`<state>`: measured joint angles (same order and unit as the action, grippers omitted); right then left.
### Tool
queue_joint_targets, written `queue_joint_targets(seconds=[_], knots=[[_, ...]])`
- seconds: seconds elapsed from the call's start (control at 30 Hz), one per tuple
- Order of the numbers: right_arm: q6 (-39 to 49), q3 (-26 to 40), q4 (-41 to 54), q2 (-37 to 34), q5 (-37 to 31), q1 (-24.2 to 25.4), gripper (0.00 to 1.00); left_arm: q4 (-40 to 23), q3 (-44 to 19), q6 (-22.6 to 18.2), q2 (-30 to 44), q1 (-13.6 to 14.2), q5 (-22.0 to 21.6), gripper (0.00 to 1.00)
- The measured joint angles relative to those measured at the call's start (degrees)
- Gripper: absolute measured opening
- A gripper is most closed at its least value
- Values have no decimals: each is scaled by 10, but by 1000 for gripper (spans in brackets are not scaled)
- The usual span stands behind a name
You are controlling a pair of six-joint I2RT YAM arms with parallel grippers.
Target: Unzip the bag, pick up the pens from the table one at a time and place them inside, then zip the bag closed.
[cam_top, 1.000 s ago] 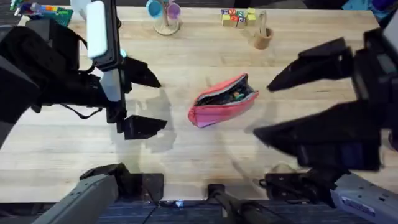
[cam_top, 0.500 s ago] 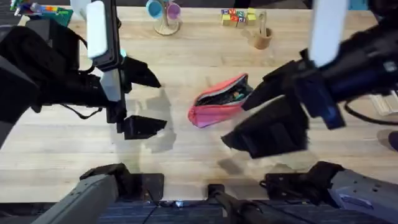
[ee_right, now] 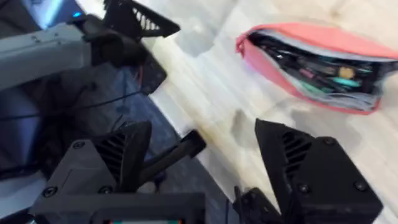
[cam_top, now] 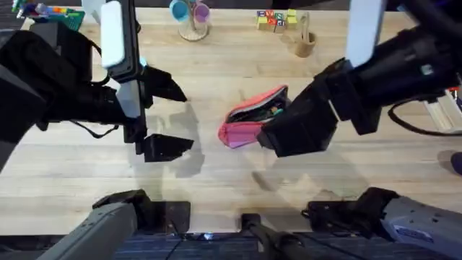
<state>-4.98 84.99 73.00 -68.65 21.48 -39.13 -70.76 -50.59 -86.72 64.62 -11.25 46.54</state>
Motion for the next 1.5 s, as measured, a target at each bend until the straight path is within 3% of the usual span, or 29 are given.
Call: queue_joint_targets(seconds=[0.43, 0.7, 1.07, 1.5], knots=[[-102, -58, -75, 42, -138, -114, 996, 0, 0, -2, 0, 0, 0, 995], [-154, -113, -135, 42, -162, -155, 995, 0, 0, -2, 0, 0, 0, 994], [-190, -124, -137, -15, -128, -160, 995, 0, 0, -2, 0, 0, 0, 995], [-281, -125, -162, -66, -161, -160, 995, 0, 0, -2, 0, 0, 0, 994]])
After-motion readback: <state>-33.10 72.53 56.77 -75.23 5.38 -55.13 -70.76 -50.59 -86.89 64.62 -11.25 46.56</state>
